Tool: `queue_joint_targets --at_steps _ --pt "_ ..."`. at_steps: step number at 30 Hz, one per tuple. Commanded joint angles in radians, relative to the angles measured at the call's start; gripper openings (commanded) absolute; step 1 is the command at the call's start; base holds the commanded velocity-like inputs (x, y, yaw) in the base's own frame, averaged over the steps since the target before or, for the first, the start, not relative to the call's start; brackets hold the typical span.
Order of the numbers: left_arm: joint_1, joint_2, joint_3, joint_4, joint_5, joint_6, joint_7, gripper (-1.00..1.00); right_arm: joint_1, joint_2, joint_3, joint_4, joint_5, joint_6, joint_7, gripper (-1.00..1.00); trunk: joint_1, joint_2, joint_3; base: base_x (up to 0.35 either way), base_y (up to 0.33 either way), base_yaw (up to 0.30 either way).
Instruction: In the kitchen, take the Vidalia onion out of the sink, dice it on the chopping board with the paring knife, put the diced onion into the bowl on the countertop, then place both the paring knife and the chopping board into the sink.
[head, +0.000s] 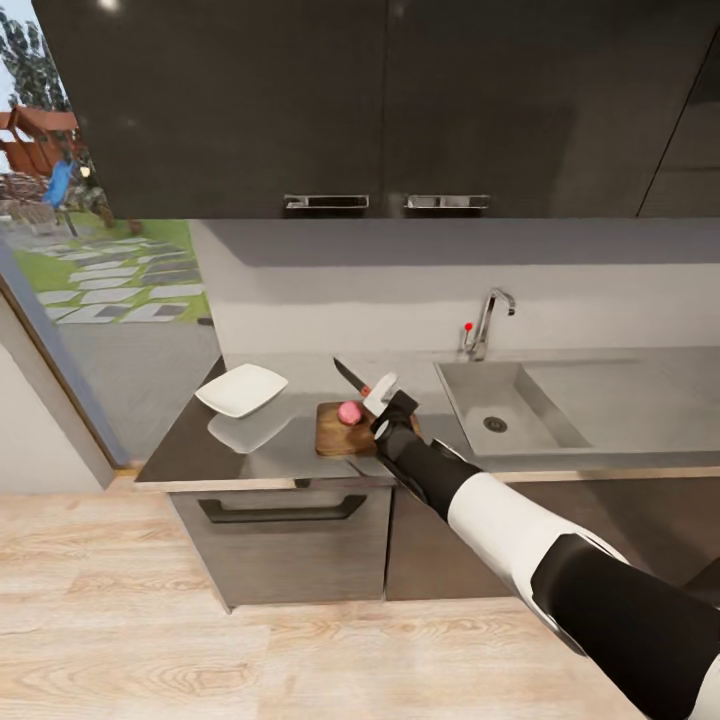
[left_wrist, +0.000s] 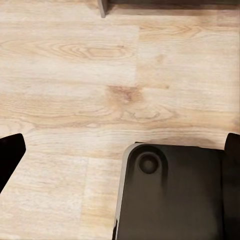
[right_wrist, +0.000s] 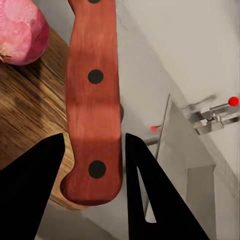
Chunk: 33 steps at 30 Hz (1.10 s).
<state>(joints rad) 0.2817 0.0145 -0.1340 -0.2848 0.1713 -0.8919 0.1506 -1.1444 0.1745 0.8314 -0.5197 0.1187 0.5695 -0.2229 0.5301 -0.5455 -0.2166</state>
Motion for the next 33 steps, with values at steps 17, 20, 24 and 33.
queue_joint_targets --at_steps 17,20,24,33 --pt "0.001 -0.001 -0.009 -0.002 0.008 -0.001 0.004 1.0 0.014 0.0 0.016 0.0 0.009 0.009 0.003 -1.0 0.0 -0.002 -0.002 0.0 -0.173 0.0" --pt "0.002 -0.002 -0.007 -0.003 0.005 -0.018 0.003 1.0 -0.003 0.0 0.033 0.017 0.026 0.026 0.007 -1.0 0.0 -0.002 -0.002 0.0 0.0 0.0" --pt "0.001 0.0 -0.008 -0.002 0.005 -0.017 0.003 1.0 -0.026 0.0 0.056 0.039 0.05 0.049 0.008 -1.0 0.0 -0.002 -0.002 0.0 0.0 0.0" --pt "-0.001 0.001 -0.009 0.003 0.007 -0.015 0.003 1.0 -0.031 0.0 0.107 0.04 0.1 0.099 -0.025 -1.0 0.0 -0.002 -0.002 0.074 0.082 0.0"
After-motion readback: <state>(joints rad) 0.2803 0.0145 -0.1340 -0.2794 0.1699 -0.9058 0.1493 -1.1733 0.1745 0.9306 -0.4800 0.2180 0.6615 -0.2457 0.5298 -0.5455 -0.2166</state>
